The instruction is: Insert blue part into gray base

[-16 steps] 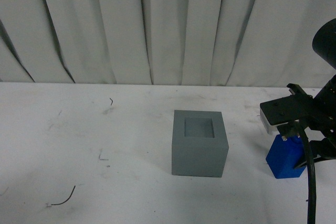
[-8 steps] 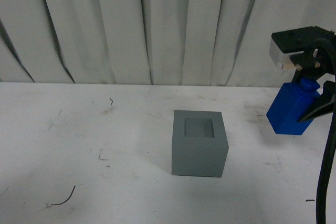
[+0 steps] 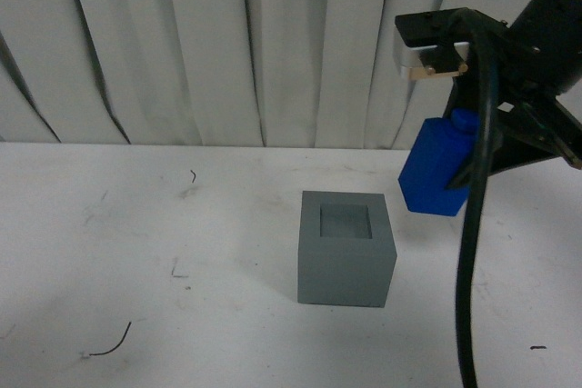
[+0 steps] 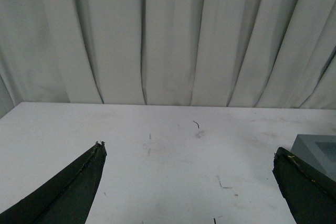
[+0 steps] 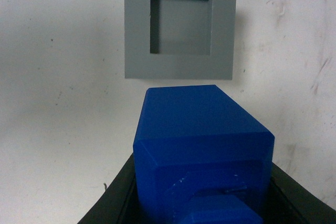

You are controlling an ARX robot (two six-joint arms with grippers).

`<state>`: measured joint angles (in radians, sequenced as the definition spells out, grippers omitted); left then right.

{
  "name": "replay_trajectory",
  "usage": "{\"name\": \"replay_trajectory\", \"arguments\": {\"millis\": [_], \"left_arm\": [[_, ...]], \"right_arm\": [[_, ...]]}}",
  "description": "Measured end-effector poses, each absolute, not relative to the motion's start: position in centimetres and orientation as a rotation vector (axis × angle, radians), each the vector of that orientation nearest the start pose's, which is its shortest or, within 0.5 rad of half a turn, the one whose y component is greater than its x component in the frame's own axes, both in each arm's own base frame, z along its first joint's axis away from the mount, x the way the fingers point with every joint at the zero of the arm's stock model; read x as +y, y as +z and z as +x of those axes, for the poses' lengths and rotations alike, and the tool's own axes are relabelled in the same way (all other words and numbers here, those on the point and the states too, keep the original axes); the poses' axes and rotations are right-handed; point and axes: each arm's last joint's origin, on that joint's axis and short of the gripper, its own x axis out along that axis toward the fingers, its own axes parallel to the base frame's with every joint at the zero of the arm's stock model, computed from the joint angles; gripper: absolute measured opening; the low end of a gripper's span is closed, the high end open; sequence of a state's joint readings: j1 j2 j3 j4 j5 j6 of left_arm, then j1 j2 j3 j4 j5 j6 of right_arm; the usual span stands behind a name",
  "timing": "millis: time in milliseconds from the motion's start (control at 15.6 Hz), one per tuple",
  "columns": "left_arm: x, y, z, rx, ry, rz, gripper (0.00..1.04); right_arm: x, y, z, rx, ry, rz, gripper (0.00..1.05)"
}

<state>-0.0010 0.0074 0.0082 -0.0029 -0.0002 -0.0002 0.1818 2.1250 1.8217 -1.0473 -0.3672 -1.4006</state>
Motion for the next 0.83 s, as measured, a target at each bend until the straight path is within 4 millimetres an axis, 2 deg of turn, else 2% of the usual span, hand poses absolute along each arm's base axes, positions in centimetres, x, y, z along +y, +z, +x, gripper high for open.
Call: {"name": "replay_trajectory", "arguments": {"millis": [256,512,831], "left_arm": [[0.0,16.5,9.8,0.002,-0.001,0.0,0.98],[0.0,16.5,9.8,0.002,-0.001,0.0,0.98],[0.0,16.5,9.8,0.002,-0.001,0.0,0.98]], "right_arm": [[12.2,21.0,43.0,0.83,1.324,-1.007,0.47],[16.5,19.6,42.4,0.861,1.375,-1.041,0.47],[17.1,19.3,43.2,0.876,1.347,-1.056,0.47]]}}
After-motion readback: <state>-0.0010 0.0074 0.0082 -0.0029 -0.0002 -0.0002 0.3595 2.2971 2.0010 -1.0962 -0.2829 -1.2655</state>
